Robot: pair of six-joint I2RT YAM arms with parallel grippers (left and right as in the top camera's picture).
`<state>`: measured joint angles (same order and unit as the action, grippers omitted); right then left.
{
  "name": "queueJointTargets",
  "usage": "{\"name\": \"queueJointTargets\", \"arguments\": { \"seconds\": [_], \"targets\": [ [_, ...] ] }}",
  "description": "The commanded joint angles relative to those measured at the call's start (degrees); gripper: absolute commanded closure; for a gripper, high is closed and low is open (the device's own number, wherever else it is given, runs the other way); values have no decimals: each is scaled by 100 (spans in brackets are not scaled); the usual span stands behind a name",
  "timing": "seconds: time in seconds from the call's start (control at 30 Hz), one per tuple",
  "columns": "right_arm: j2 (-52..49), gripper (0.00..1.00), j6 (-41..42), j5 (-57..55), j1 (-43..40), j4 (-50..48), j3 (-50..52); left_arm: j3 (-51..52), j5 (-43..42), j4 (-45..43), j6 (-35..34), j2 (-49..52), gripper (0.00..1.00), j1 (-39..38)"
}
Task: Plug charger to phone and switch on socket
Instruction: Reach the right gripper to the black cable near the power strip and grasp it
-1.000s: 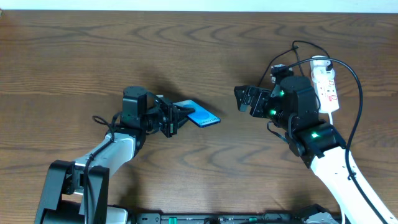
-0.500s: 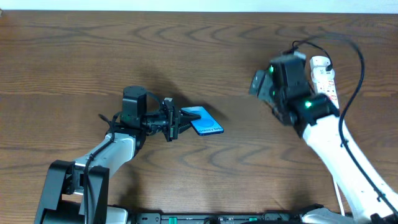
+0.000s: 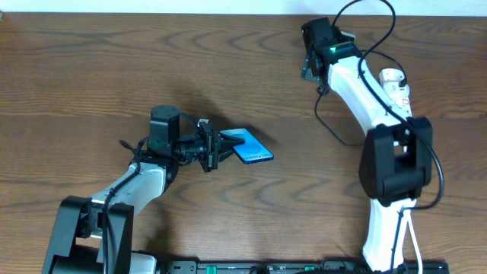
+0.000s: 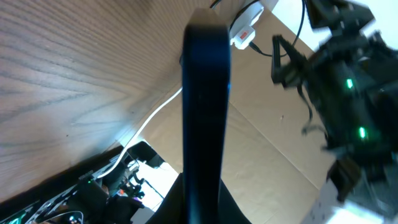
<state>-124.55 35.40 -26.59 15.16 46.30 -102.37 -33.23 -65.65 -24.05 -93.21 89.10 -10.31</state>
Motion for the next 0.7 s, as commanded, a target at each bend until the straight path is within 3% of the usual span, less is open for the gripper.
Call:
{"name": "queueJointTargets", "arguments": {
  "seconds": [0.0, 0.27, 0.33, 0.37, 0.5, 0.6, 0.67],
  "targets": [
    [-525, 8, 461, -544, -177, -282, -236, -74, -114, -52, -35, -37, 92, -2],
    [-1405, 16, 483, -363, -313, -1329, -234, -74, 122, -52, -39, -37, 92, -2],
    [-1532, 28, 483, -153, -313, -1482, -234, -74, 184, -50, -37, -37, 93, -2],
    [-1604, 41, 481, 245, -313, -1593, -234, -74, 208, -50, -39, -37, 92, -2],
    [-1631, 64, 476, 780, -310, -1696, -234, -74, 234, -52, -37, -37, 92, -2],
    [-1593, 88, -223, 1285, -304, -1631, -247, -74, 339, -50, -37, -37, 92, -2],
    [-1421, 98, -776, 1744, -308, -1296, -304, -74, 341, -52, -37, -37, 92, -2]
  ]
}}
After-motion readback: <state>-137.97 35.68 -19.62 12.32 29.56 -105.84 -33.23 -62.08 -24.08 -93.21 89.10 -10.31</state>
